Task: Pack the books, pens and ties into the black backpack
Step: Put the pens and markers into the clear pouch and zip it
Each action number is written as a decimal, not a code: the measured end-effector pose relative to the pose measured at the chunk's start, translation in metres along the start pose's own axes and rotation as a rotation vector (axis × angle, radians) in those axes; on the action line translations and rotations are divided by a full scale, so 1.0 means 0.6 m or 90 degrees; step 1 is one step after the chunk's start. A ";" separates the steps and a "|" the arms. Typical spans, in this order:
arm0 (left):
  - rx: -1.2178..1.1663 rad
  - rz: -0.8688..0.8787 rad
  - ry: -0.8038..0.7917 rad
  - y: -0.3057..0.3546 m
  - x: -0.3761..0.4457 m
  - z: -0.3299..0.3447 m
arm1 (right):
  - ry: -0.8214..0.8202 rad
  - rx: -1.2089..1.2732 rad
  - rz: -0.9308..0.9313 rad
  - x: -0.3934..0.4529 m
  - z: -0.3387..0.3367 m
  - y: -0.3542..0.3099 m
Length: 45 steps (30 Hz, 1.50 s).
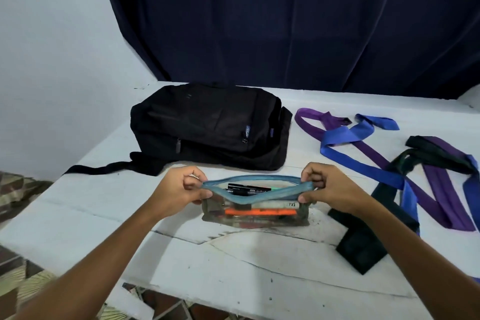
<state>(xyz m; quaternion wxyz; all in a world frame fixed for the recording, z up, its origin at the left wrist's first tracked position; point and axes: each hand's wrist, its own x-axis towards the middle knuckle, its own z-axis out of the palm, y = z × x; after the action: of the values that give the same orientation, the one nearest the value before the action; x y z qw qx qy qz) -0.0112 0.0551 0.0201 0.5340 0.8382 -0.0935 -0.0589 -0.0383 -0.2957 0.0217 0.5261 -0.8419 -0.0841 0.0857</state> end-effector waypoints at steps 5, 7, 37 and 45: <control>0.066 0.004 -0.057 0.006 0.015 -0.008 | 0.133 0.237 0.066 -0.011 0.028 0.022; 0.132 0.038 -0.091 0.024 0.022 -0.008 | 0.171 0.307 0.067 -0.015 0.042 0.027; 0.410 0.427 -0.410 0.187 0.103 0.206 | 0.121 0.290 -0.036 -0.041 0.036 0.027; 0.488 0.472 -0.468 0.196 0.113 0.206 | 0.100 0.291 -0.036 -0.045 0.032 0.026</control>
<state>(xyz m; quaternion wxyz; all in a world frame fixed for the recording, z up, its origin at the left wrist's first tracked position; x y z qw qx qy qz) 0.0193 -0.1175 0.0742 0.1151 0.8068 -0.5677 -0.1162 -0.0684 -0.2920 0.0007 0.7101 -0.7023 -0.0447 0.0218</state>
